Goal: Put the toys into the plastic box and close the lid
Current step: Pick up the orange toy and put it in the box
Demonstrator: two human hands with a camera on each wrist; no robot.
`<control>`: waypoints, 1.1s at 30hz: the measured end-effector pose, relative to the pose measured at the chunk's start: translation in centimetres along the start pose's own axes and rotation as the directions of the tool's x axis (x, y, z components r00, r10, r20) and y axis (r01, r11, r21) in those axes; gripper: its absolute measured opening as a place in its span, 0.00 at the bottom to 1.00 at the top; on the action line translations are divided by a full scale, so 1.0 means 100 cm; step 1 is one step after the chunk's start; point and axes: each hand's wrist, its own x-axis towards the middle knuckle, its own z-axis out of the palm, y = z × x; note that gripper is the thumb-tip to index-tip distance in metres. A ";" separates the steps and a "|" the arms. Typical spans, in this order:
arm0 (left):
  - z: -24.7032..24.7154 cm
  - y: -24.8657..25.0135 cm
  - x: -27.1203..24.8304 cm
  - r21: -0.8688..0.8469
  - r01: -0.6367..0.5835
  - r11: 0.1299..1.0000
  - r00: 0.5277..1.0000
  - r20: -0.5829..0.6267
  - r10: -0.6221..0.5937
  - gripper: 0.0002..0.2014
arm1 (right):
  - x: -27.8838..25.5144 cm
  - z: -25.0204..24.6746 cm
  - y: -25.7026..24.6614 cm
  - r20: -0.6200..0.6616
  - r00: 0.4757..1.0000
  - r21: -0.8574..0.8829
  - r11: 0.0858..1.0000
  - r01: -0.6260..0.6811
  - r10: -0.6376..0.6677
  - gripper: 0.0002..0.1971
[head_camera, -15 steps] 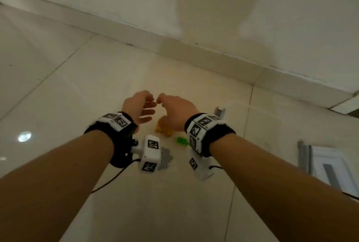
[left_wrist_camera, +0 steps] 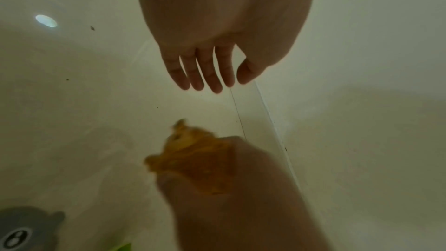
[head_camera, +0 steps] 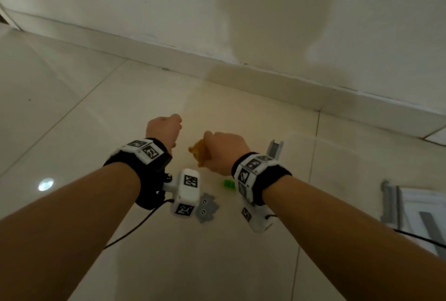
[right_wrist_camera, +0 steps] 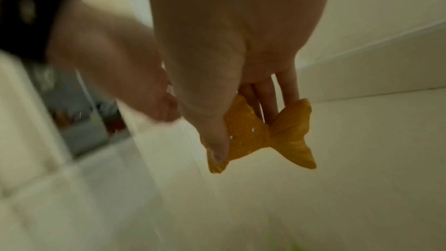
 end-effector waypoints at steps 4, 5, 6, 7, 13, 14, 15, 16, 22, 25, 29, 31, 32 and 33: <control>-0.002 -0.002 0.001 -0.052 0.117 0.992 0.990 0.083 -0.113 0.09 | -0.020 -0.084 0.034 -0.094 0.982 0.211 0.967 -0.140 0.163 0.29; 0.002 -0.002 -0.002 -0.011 0.138 0.990 0.978 0.162 -0.134 0.07 | -0.030 -0.105 0.045 -0.079 0.975 0.213 0.959 -0.185 0.206 0.28; 0.007 -0.003 -0.007 0.043 0.147 0.988 0.958 0.243 -0.153 0.06 | -0.041 -0.121 0.057 -0.057 0.968 0.187 0.955 -0.230 0.245 0.28; 0.014 -0.003 -0.012 0.091 0.151 0.984 0.932 0.319 -0.173 0.06 | -0.051 -0.131 0.068 -0.025 0.959 0.139 0.951 -0.275 0.281 0.27; 0.070 -0.004 -0.065 0.209 0.098 0.973 0.788 0.581 -0.204 0.15 | -0.109 -0.095 0.114 0.175 0.868 -0.090 0.886 -0.456 0.464 0.23; 0.078 -0.005 -0.074 0.220 0.088 0.972 0.779 0.593 -0.205 0.18 | -0.115 -0.083 0.118 0.183 0.859 -0.108 0.878 -0.467 0.479 0.24; 0.085 -0.006 -0.081 0.232 0.077 0.970 0.771 0.603 -0.206 0.19 | -0.120 -0.071 0.123 0.182 0.851 -0.125 0.870 -0.477 0.493 0.24; 0.091 -0.008 -0.088 0.246 0.064 0.967 0.766 0.609 -0.206 0.20 | -0.123 -0.060 0.127 0.177 0.846 -0.146 0.864 -0.482 0.503 0.24; 0.112 -0.020 -0.110 0.347 -0.026 0.938 0.776 0.598 -0.200 0.17 | -0.118 -0.028 0.139 0.154 0.871 -0.220 0.876 -0.429 0.466 0.23; 0.113 -0.023 -0.108 0.340 -0.052 0.939 0.771 0.612 -0.179 0.18 | -0.106 -0.020 0.140 0.159 0.881 -0.227 0.885 -0.407 0.446 0.22; 0.109 -0.025 -0.103 0.313 -0.036 0.949 0.745 0.642 -0.184 0.22 | -0.089 -0.014 0.145 0.140 0.888 -0.242 0.885 -0.397 0.437 0.16; 0.108 -0.027 -0.102 0.287 -0.029 0.958 0.740 0.650 -0.173 0.24 | -0.085 -0.012 0.149 0.136 0.887 -0.236 0.884 -0.404 0.442 0.15; 0.108 -0.028 -0.101 0.283 -0.029 0.959 0.738 0.653 -0.170 0.25 | -0.084 -0.012 0.150 0.135 0.886 -0.230 0.884 -0.408 0.444 0.14; 0.108 -0.028 -0.099 0.285 -0.029 0.958 0.737 0.654 -0.172 0.24 | -0.083 -0.012 0.151 0.135 0.885 -0.225 0.884 -0.410 0.445 0.14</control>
